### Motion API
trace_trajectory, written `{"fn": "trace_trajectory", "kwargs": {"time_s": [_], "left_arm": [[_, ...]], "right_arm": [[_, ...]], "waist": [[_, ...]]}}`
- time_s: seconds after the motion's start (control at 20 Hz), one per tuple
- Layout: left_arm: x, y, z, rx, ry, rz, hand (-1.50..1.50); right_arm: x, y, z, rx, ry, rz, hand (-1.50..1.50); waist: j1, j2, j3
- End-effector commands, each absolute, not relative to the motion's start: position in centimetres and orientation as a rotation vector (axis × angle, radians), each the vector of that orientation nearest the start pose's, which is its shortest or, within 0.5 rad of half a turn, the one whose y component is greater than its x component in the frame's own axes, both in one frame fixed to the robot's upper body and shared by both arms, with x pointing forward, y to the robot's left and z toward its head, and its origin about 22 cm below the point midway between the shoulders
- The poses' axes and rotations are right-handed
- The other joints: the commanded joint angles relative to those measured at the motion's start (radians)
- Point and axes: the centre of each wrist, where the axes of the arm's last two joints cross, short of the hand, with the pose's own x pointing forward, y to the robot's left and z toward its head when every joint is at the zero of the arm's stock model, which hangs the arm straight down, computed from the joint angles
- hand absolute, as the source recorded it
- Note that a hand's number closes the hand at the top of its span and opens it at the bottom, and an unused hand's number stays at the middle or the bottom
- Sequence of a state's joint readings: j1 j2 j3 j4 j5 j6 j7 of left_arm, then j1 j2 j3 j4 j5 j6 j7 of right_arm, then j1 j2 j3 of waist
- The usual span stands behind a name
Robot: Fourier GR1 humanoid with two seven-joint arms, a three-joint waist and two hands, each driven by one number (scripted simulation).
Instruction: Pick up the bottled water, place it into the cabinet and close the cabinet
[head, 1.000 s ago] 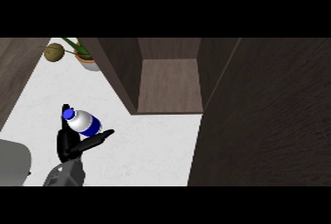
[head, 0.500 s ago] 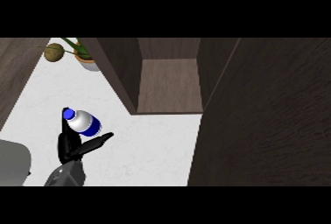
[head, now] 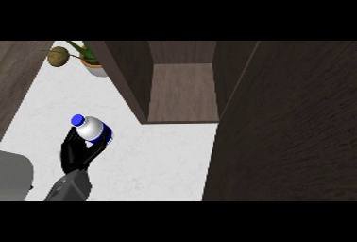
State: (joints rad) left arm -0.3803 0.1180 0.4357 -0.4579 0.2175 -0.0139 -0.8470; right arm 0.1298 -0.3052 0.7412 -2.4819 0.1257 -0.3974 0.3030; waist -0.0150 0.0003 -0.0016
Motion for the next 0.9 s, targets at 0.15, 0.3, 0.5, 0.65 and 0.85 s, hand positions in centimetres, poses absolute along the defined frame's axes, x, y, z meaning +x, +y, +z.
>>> {"fn": "trace_trajectory", "kwargs": {"time_s": [0.15,0.3,0.5,0.65,0.85], "left_arm": [[26.5,28.9,-14.7,0.131,-1.692,0.525,1.5],[27.7,28.2,-13.9,0.102,-1.723,0.545,1.5],[22.9,24.7,-17.1,-0.066,-1.692,0.409,1.5],[21.3,23.8,-17.8,-0.096,-1.692,0.366,1.5],[21.5,24.2,-15.9,-0.082,-1.774,0.356,1.5]], "right_arm": [[8.9,-15.7,17.7,0.274,-1.987,0.222,-1.5],[8.5,-16.6,18.4,0.27,-1.976,0.228,-1.5],[9.2,-15.8,17.8,0.267,-1.985,0.22,-1.5],[7.7,-16.7,18.7,0.283,-1.984,0.234,-1.5],[7.8,-16.3,17.4,0.295,-1.973,0.201,-1.5]], "waist": [[-0.002,0.001,0.0],[0.0,-0.001,0.001],[0.012,-0.008,0.002],[0.004,-0.011,0.002],[0.014,-0.008,0.003]]}}
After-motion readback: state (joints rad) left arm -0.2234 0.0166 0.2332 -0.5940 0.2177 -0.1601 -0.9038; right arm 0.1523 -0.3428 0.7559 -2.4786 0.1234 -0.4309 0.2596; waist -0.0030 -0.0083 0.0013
